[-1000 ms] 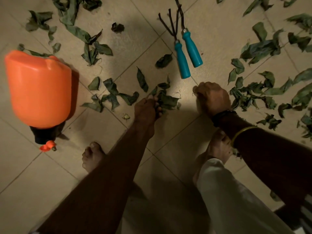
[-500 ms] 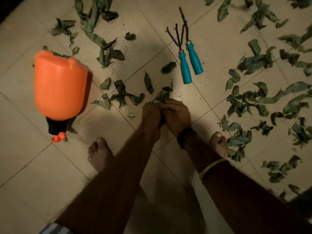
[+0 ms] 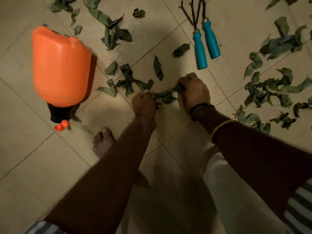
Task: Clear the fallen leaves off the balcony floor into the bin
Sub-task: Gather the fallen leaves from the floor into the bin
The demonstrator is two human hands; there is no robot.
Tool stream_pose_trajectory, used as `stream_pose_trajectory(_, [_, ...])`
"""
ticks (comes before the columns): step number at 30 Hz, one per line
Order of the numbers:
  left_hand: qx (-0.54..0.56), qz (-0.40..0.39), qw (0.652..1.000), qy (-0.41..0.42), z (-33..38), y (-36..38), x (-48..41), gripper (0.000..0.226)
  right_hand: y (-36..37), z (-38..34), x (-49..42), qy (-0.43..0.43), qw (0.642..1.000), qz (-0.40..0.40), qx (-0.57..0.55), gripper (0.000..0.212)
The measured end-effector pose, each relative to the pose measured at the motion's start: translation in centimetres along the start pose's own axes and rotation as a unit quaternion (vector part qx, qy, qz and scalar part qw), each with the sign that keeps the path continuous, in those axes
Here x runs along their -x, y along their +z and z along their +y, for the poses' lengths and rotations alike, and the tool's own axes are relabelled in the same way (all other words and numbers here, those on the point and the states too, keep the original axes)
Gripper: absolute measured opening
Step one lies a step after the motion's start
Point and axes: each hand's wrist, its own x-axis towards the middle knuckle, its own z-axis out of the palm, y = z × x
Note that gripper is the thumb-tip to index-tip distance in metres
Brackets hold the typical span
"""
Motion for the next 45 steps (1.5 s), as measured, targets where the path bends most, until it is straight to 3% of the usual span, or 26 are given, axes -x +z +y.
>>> stream_pose_trajectory(3, [0.022,-0.025,0.999,-0.005,-0.3,-0.9,0.4,0.019,0.1,0.3,0.1,0.133,0.979,0.035,-0.153,0.010])
stream_pose_trajectory(6, [0.027,-0.039,0.999,-0.024,-0.1,-0.6,1.2,0.018,-1.2,-0.9,1.3,0.280,0.870,0.041,-0.404,0.015])
stream_pose_trajectory(7, [0.017,-0.045,0.998,-0.029,0.1,-0.2,1.6,0.019,-1.6,-1.7,1.9,0.288,0.844,0.027,-0.452,0.016])
stream_pose_trajectory(9, [-0.008,-0.073,0.997,-0.031,0.4,0.8,2.3,0.025,-1.9,-3.8,3.4,0.273,0.826,0.003,-0.493,0.024])
stream_pose_trajectory(11, [-0.011,-0.092,0.995,-0.040,0.7,1.6,3.2,0.033,-2.0,-6.0,4.6,0.237,0.846,0.016,-0.478,0.025])
stream_pose_trajectory(14, [0.036,-0.108,0.991,-0.068,1.6,1.6,3.6,0.037,-2.3,-8.3,5.0,0.165,0.926,0.062,-0.334,0.018])
stream_pose_trajectory(16, [0.063,-0.089,0.992,-0.067,2.2,1.0,3.5,0.033,-2.6,-8.8,4.9,0.119,0.951,0.037,-0.283,0.019])
stream_pose_trajectory(20, [0.063,-0.065,0.993,-0.070,3.1,0.1,2.2,0.030,-2.8,-8.8,5.6,0.057,0.940,-0.073,-0.327,0.042])
stream_pose_trajectory(26, [0.064,-0.030,0.993,-0.095,2.9,0.9,1.6,0.031,-3.4,-7.6,5.0,-0.044,0.955,-0.086,-0.282,0.047])
stream_pose_trajectory(29, [0.096,-0.005,0.989,-0.111,3.2,0.4,0.8,0.030,-4.5,-5.3,4.5,0.017,0.910,-0.069,-0.409,0.046])
stream_pose_trajectory(31, [0.106,0.006,0.988,-0.109,3.7,-0.4,0.1,0.020,-4.3,-2.9,4.2,0.099,0.890,0.012,-0.444,0.038])
stream_pose_trajectory(33, [0.104,0.009,0.990,-0.099,3.8,-1.2,-0.6,0.018,-3.1,-0.3,3.9,0.171,0.921,0.070,-0.342,0.029])
stream_pose_trajectory(35, [0.097,0.005,0.992,-0.085,3.7,-1.7,-1.0,0.019,-1.6,1.4,3.8,0.199,0.955,0.047,-0.214,0.026])
stream_pose_trajectory(37, [0.094,-0.005,0.993,-0.075,3.7,-1.8,-1.3,0.020,-0.2,2.1,3.6,0.136,0.984,0.013,-0.115,0.029])
stream_pose_trajectory(39, [0.087,-0.010,0.994,-0.066,3.6,-2.0,-1.7,0.020,0.8,2.1,2.8,0.078,0.995,0.014,-0.054,0.018])
stream_pose_trajectory(40, [0.083,-0.013,0.994,-0.063,3.5,-2.1,-1.9,0.019,1.3,2.0,2.4,0.073,0.996,0.022,-0.039,0.013])
stream_pose_trajectory(42, [0.073,-0.018,0.996,-0.056,3.1,-2.4,-2.3,0.018,2.1,1.3,2.1,0.129,0.990,0.032,-0.052,0.023])
stream_pose_trajectory(45, [0.074,-0.018,0.995,-0.057,2.4,-2.5,-2.0,0.020,2.4,-0.3,3.5,0.184,0.967,0.085,-0.155,0.022])
